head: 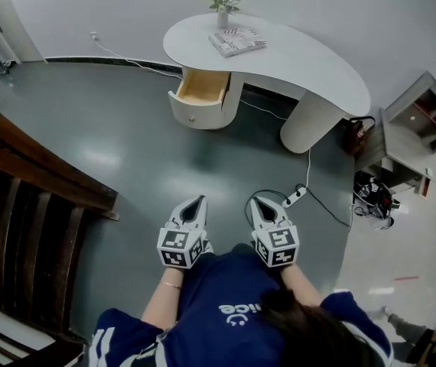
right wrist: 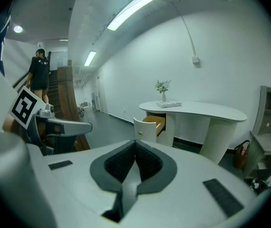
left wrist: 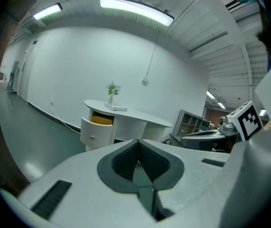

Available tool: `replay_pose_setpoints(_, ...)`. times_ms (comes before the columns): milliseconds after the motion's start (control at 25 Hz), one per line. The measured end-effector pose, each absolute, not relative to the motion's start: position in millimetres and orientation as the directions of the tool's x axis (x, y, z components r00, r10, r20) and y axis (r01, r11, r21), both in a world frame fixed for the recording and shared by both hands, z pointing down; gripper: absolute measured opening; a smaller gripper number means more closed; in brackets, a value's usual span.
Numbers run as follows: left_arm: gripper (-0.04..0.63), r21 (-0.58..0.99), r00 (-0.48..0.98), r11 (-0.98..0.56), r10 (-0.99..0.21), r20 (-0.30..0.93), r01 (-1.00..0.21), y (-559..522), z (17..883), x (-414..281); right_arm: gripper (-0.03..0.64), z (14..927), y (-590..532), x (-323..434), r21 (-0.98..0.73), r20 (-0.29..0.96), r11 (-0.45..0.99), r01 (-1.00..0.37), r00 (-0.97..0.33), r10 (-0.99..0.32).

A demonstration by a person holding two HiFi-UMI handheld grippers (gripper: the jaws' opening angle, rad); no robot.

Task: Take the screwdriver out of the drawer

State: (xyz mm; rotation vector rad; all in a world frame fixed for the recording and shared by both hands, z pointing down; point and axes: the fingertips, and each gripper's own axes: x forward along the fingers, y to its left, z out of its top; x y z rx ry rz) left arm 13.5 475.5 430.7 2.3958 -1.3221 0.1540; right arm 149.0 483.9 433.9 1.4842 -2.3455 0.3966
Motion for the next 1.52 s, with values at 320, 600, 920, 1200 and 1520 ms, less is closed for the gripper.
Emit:
replay_pose_setpoints(320,0.003,0.312,0.521,-0.428,-0.783,0.341,-0.848,453,461,-18,0.008,460,460,131,-0.064,0.48,0.41,-0.91,-0.389,-0.787)
replay_pose_setpoints(600,0.003,0.267,0.492,-0.417,-0.791,0.365,-0.869,406,472,-17,0.008,479,402,130,-0.1,0.481,0.425,-0.9,-0.418,-0.771)
replay_pose_setpoints(920,0.003,0.259,0.44,-0.363,-0.814,0.38,-0.895,322,468,1,0.008,473,299,136,-0.111,0.466,0.51,-0.853,-0.498,-0.731)
replay_pose_setpoints(1200,0.003,0.243,0.405,-0.332,-0.823,0.398,-0.912,238,467,34,0.008,480,208,160,-0.149,0.465,0.552,-0.821,-0.551,-0.693)
replay_pose_setpoints(1520,0.003,0.228,0.329,-0.252,-0.847,0.417,-0.94,176,466,63,0.008,470,132,186,-0.154,0.444,0.618,-0.771,-0.613,-0.653)
